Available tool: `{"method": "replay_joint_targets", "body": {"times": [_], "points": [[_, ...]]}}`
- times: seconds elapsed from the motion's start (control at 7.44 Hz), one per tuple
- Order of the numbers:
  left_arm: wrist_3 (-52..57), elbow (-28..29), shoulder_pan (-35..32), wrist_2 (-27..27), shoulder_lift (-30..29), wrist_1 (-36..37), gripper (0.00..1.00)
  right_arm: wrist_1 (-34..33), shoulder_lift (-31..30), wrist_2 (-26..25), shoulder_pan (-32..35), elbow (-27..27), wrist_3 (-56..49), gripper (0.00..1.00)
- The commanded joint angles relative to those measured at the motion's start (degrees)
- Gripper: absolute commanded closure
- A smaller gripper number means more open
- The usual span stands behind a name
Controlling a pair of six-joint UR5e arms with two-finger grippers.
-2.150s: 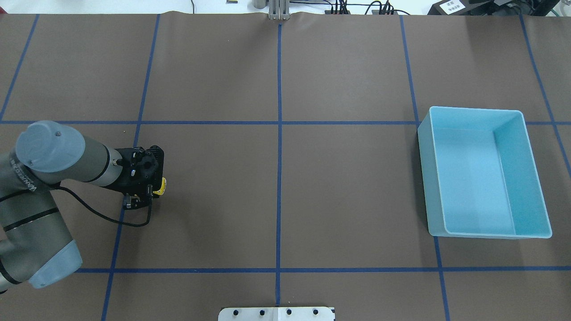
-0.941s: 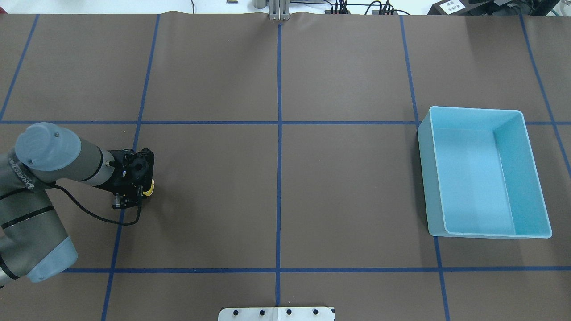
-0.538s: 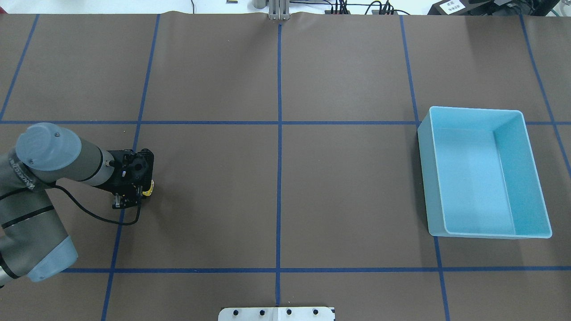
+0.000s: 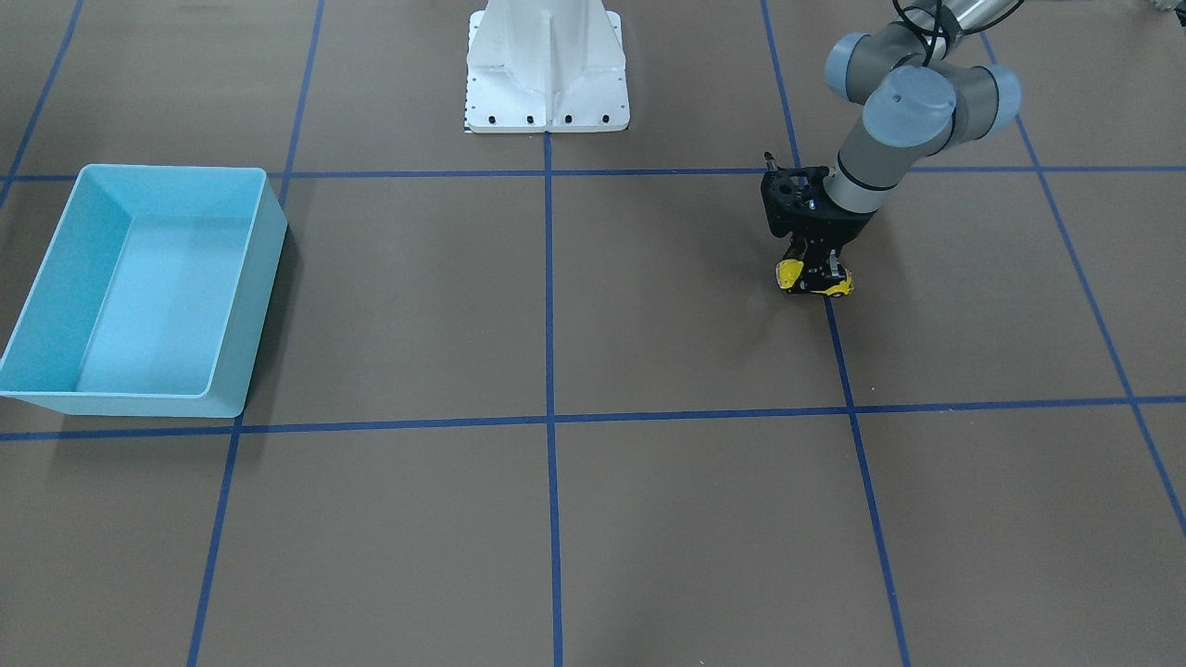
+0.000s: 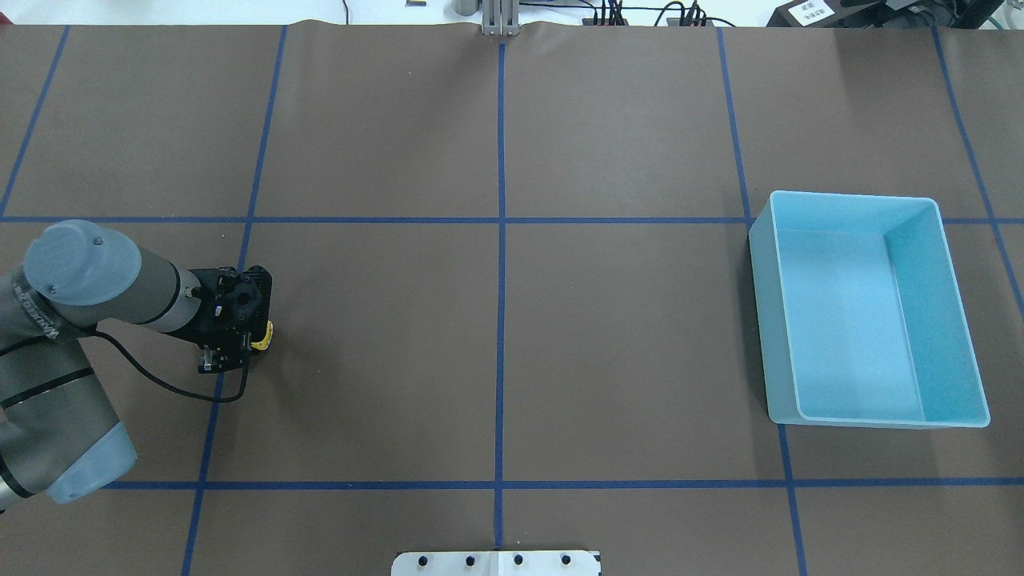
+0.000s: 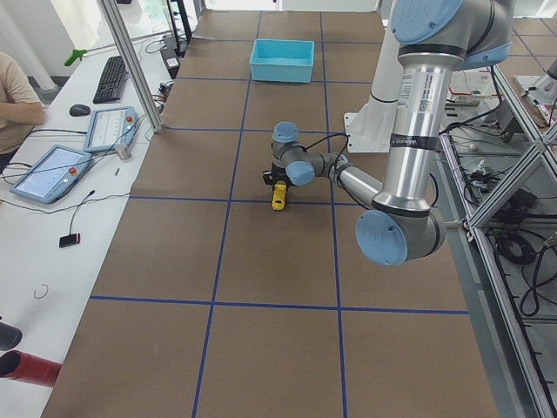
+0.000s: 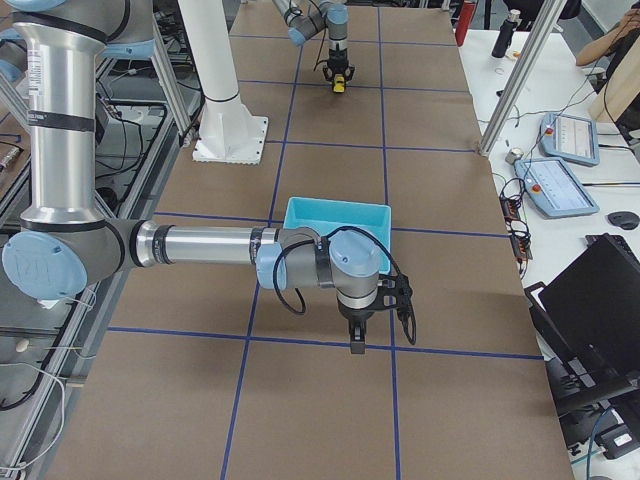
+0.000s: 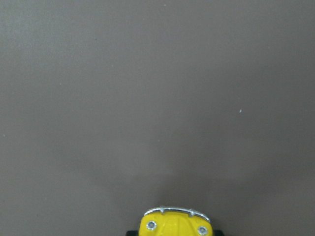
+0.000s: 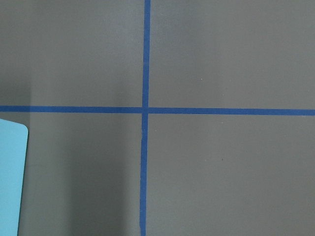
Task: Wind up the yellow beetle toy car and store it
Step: 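Keep pulling the car backward with the left gripper to wind it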
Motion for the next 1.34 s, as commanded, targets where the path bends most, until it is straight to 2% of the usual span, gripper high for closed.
{"method": "replay_joint_targets", "body": {"times": [0.0, 0.4, 1.21], "points": [[0.0, 0.2, -0.2, -0.1, 0.1, -1.2, 0.97, 0.0, 0.0, 0.1, 0.0, 0.0, 0.0, 0.0], [0.1, 0.1, -0.7, -0.2, 2.7, -4.7, 0.97, 0.0, 0.0, 0.0, 0.0, 0.0, 0.0, 0.0], [0.2, 0.7, -1.2, -0.3, 3.8, -6.6, 0.97, 0.1, 0.0, 0.0, 0.0, 0.0, -0.1, 0.0]]}}
